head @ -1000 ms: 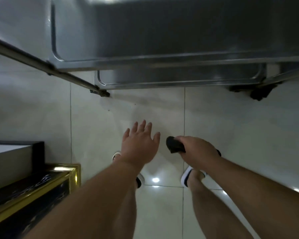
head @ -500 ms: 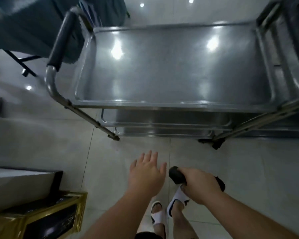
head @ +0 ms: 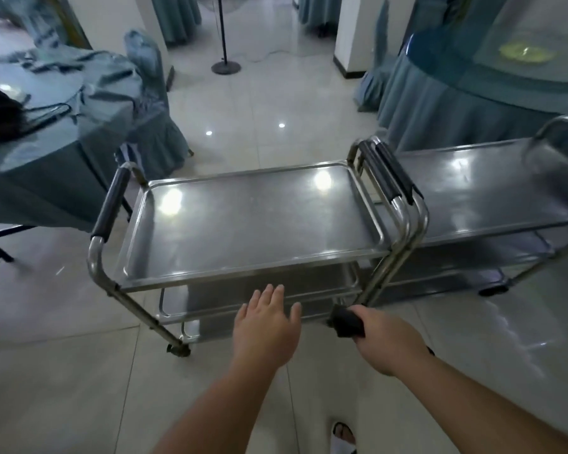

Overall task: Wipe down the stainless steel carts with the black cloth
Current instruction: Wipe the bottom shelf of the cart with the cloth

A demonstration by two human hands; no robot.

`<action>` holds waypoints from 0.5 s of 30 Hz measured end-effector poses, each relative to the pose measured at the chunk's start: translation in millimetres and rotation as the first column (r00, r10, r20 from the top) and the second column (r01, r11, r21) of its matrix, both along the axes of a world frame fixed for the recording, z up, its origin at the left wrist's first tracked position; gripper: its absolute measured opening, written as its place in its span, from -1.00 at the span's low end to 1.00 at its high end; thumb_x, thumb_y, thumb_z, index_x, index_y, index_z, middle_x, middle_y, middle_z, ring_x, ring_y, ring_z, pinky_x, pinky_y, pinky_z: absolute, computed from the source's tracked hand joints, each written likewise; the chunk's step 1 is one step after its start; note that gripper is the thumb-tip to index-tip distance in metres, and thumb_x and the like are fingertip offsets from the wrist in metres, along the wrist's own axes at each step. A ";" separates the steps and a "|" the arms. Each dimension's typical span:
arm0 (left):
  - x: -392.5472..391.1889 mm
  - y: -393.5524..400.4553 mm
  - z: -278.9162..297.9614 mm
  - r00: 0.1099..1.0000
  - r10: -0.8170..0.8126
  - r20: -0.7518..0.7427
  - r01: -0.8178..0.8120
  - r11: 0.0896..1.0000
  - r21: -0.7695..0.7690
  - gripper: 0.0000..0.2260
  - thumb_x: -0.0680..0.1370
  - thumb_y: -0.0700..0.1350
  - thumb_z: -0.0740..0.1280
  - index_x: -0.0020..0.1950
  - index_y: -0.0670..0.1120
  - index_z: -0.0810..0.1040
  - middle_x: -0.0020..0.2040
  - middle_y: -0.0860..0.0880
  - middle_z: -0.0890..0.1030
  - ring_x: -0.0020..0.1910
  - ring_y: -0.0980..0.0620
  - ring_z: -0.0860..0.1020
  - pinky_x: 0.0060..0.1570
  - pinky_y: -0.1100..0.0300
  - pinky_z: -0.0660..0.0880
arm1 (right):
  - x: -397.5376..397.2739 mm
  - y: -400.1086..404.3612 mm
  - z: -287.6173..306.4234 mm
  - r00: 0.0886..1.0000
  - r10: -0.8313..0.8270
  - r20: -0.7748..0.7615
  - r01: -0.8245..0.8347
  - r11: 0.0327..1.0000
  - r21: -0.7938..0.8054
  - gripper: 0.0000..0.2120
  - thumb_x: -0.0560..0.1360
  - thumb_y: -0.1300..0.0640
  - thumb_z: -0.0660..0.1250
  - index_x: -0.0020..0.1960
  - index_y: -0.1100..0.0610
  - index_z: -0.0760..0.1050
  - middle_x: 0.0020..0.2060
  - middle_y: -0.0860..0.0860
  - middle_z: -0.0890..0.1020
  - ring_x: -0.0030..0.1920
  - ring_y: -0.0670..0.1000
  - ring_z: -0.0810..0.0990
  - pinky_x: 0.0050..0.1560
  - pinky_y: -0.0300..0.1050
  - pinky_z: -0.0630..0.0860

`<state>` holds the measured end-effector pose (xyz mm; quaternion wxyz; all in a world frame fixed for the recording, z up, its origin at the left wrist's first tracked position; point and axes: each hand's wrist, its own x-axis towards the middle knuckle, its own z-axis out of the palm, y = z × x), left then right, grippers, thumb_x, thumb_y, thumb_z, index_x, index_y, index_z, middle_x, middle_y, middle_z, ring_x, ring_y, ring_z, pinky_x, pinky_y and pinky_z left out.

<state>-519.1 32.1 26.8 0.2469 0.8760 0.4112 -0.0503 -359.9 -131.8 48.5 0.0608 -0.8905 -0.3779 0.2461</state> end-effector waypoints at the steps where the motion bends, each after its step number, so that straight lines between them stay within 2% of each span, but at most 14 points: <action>1: 7.5 -1.2 8.6 1.000 -0.013 0.019 0.013 1.000 0.017 -0.37 0.71 0.32 -0.07 0.75 0.10 0.03 0.74 0.08 0.06 0.72 0.03 -0.03 0.67 -0.04 -0.07 | 6.1 -2.0 8.3 1.000 -0.014 0.013 0.014 1.000 0.019 -0.63 0.56 0.01 0.29 0.33 -0.26 0.41 0.10 -0.12 0.64 -0.02 0.05 0.62 -0.09 0.00 0.57; 9: 81.2 -25.8 48.8 0.995 -0.086 0.059 0.080 0.991 0.105 -0.36 0.71 0.34 -0.08 0.74 0.09 0.07 0.74 0.04 0.10 0.71 0.01 0.03 0.67 -0.04 -0.03 | 76.9 -29.2 53.8 0.989 -0.145 -0.002 0.143 0.972 0.184 -0.61 0.52 -0.01 0.33 0.33 -0.23 0.45 0.06 -0.12 0.67 0.02 0.05 0.64 -0.12 -0.04 0.52; 11: 111.1 -33.1 54.5 0.994 -0.099 0.055 0.091 0.988 0.128 -0.36 0.70 0.35 -0.08 0.73 0.10 0.07 0.74 0.05 0.11 0.71 0.00 0.04 0.66 -0.04 -0.02 | 107.1 -42.1 62.4 0.987 -0.162 -0.012 0.161 0.962 0.221 -0.62 0.53 -0.02 0.33 0.33 -0.22 0.46 0.04 -0.09 0.67 -0.01 0.06 0.63 -0.15 -0.05 0.48; 15: 175.6 -47.1 65.7 0.993 -0.099 0.059 0.089 0.983 0.159 -0.36 0.69 0.36 -0.06 0.73 0.12 0.06 0.74 0.05 0.12 0.71 -0.01 0.06 0.65 -0.06 -0.01 | 179.9 -68.7 79.2 0.982 -0.189 -0.008 0.183 0.941 0.283 -0.67 0.54 0.00 0.33 0.30 -0.10 0.51 0.06 0.04 0.69 0.04 0.16 0.65 -0.06 0.01 0.56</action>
